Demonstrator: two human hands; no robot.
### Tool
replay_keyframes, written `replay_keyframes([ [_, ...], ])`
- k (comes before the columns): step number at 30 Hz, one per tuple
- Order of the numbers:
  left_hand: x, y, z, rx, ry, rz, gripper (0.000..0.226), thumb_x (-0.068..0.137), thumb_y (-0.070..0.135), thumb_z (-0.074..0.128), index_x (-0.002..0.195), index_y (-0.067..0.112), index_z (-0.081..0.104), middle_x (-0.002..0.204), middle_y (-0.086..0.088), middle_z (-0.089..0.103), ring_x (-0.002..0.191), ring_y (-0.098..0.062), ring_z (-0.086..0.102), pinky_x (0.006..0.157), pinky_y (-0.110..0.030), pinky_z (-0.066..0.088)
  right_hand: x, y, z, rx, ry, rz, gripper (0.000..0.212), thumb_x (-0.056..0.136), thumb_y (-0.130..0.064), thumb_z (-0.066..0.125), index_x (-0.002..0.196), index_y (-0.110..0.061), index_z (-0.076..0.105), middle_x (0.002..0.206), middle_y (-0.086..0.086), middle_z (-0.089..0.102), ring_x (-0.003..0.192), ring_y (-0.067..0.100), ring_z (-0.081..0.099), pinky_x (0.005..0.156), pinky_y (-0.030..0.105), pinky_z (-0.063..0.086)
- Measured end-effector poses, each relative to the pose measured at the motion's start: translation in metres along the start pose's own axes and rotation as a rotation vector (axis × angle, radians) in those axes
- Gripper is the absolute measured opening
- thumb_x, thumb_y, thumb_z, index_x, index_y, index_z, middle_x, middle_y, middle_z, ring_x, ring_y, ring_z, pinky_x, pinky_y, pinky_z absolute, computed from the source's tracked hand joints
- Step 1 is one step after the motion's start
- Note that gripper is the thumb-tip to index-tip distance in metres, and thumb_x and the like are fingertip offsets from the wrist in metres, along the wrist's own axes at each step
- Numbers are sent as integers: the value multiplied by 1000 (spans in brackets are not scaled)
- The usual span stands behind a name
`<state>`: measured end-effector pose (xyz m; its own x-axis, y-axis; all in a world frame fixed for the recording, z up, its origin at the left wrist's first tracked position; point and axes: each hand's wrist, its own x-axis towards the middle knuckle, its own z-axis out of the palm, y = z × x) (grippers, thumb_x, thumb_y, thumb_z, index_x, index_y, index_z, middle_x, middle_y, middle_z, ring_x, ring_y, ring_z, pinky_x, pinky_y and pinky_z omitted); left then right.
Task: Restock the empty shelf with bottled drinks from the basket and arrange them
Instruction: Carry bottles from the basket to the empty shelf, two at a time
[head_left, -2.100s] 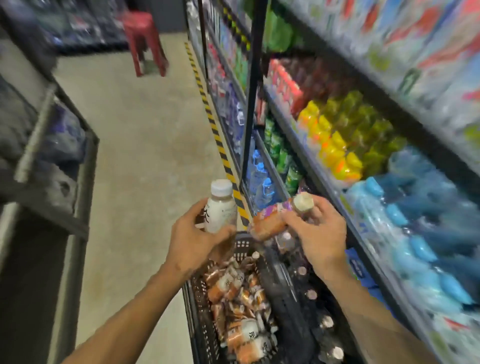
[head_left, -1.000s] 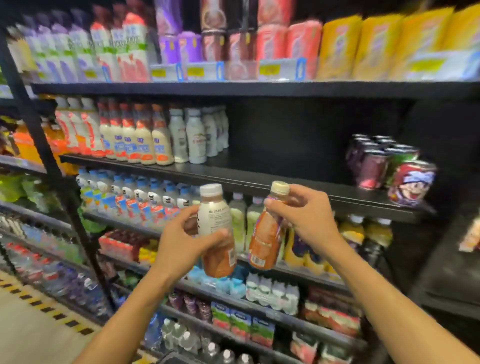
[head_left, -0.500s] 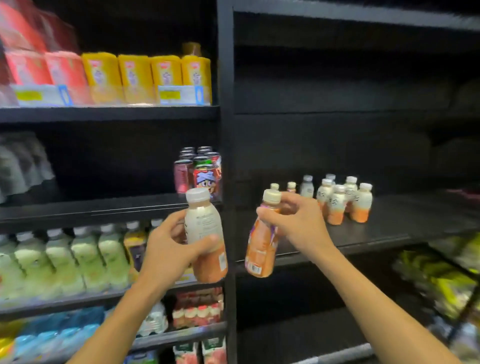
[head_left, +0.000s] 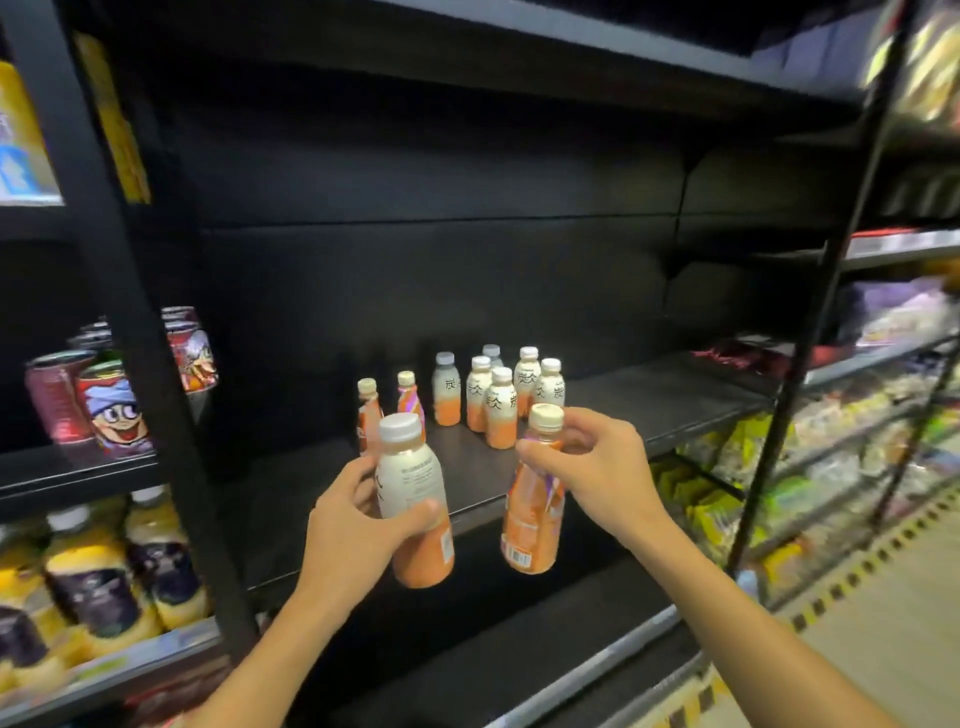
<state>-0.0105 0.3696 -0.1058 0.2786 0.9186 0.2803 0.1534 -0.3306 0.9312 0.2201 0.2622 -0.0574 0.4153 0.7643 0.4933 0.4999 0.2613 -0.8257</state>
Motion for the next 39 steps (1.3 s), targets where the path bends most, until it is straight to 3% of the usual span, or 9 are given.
replay_keyframes([
  [4, 39, -22, 26, -3, -14, -6, 70, 67, 20, 92, 121, 41, 52, 116, 15, 65, 105, -5, 63, 81, -22, 50, 28, 32, -1, -38, 34, 32, 18, 82, -21, 84, 98, -22, 78, 88, -6, 78, 85, 9, 76, 78, 40, 63],
  [8, 83, -49, 38, 8, -7, -19, 72, 68, 19, 92, 122, 40, 50, 111, 22, 59, 96, 4, 57, 83, -21, 48, 67, 63, 13, -70, 22, 66, 19, 80, -23, 86, 97, -24, 76, 87, -7, 78, 84, 9, 75, 77, 39, 64],
  [17, 159, -97, 51, 43, 45, -86, 75, 68, 14, 91, 126, 36, 50, 109, 20, 57, 101, -5, 57, 85, -22, 46, 149, 137, 63, -100, -10, 90, 27, 79, -24, 86, 104, -24, 75, 92, -13, 78, 90, -1, 72, 77, 20, 57],
  [19, 167, -106, 54, 55, 53, -101, 74, 68, 14, 91, 123, 39, 49, 109, 21, 57, 101, -4, 57, 88, -23, 46, 160, 151, 74, -90, -30, 111, 26, 80, -24, 86, 104, -25, 75, 93, -13, 78, 89, 0, 72, 78, 22, 58],
  [23, 182, -121, 61, 85, 72, -105, 74, 66, 19, 93, 120, 44, 49, 108, 24, 59, 99, 1, 58, 83, -17, 46, 183, 177, 93, -70, -64, 136, 24, 80, -28, 85, 101, -24, 73, 91, -7, 78, 87, 9, 74, 79, 43, 63],
  [25, 188, -126, 65, 87, 88, -113, 73, 67, 18, 93, 119, 45, 49, 105, 27, 58, 97, 5, 57, 83, -18, 45, 193, 189, 102, -65, -72, 136, 24, 80, -30, 86, 99, -23, 73, 90, -8, 78, 87, 10, 74, 80, 46, 62],
  [31, 204, -144, 78, 96, 130, -139, 73, 66, 20, 93, 119, 46, 50, 113, 26, 61, 108, 0, 60, 95, -26, 51, 214, 213, 125, -33, -114, 122, 24, 81, -27, 87, 100, -26, 72, 89, -14, 76, 87, 3, 72, 78, 32, 60],
  [37, 227, -157, 87, 100, 119, -167, 79, 69, 30, 92, 131, 53, 48, 122, 31, 62, 115, 2, 61, 103, -34, 51, 239, 235, 142, -20, -199, 127, 31, 82, -27, 85, 109, -24, 72, 98, -12, 77, 94, 3, 71, 84, 36, 61],
  [39, 233, -155, 88, 129, 98, -169, 80, 73, 30, 89, 132, 58, 42, 125, 33, 56, 114, 4, 57, 104, -30, 46, 246, 237, 147, -30, -218, 127, 31, 82, -26, 85, 109, -25, 70, 97, -13, 76, 93, 2, 71, 84, 33, 61],
])
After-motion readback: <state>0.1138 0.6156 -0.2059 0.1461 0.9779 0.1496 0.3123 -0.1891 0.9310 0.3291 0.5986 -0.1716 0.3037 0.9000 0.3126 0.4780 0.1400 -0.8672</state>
